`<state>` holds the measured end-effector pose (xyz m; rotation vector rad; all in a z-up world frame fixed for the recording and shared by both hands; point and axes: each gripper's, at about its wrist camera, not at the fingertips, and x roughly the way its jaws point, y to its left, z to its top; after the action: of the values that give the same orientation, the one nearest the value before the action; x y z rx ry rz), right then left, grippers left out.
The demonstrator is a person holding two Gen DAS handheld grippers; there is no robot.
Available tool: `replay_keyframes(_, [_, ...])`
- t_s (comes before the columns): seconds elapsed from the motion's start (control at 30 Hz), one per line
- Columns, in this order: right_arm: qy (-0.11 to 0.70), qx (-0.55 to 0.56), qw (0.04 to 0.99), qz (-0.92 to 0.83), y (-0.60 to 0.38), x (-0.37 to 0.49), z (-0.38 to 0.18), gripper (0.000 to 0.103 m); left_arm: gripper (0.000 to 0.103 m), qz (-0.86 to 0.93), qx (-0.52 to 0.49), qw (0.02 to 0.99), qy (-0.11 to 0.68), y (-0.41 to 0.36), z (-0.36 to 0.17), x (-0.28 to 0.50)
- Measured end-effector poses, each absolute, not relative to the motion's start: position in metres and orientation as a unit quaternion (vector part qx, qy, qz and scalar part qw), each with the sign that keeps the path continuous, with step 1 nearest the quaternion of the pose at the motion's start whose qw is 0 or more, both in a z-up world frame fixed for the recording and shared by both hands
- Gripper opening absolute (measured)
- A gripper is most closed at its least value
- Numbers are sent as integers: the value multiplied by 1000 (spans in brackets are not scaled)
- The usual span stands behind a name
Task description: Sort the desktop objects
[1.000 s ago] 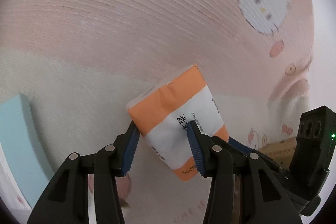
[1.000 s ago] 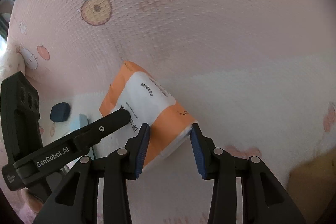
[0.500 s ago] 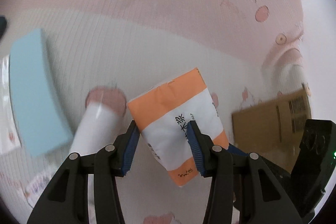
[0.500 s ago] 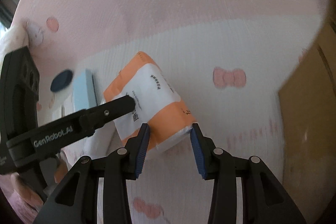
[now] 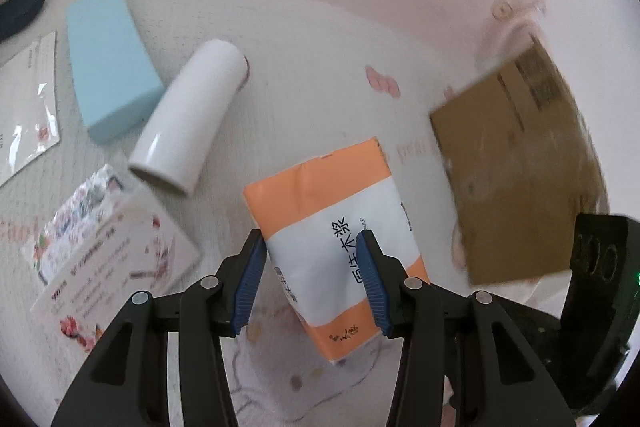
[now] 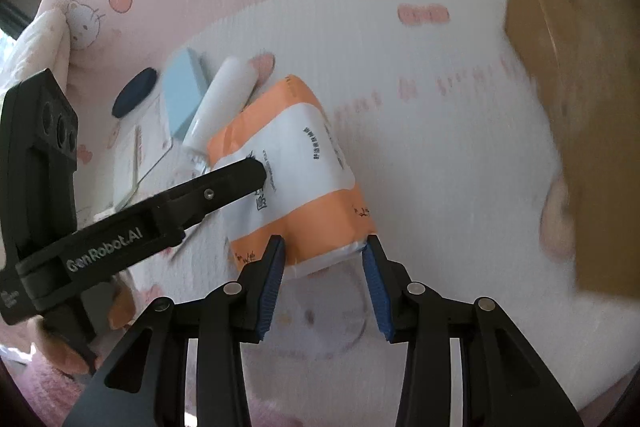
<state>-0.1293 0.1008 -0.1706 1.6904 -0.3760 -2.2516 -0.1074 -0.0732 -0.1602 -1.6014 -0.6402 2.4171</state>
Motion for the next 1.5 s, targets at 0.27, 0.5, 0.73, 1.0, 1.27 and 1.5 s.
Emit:
replay_keyframes(0.27, [-158,581,146,-785,110,-90,-178,40,50,810,-533,110,-218,-62,-167,-80])
replay_keyframes(0.5, [-163,570,153,-791,120,-89,-167,54,53,805,-532,108,-240,-63,-163,-90])
replay_keyframes(0.73, [-180,544,146,-806,133,-97,-159,73,64,811,-507,72,-284,-76,-164,-73])
replay_keyframes(1.0, [-200,548,135,-801,143,-112,-177,73,65,809,-474,22,-348,-91,-174,-52])
replay_keyframes(1.27, [-231,545,149,-792,148,-120,-184,73,65,825,-462,13,-326,-78,-165,-44])
replay_keyframes(1.5, [-337,535,154,-759,161,-121,-208,64,62,838,-454,21,-303,-62,-165,-50])
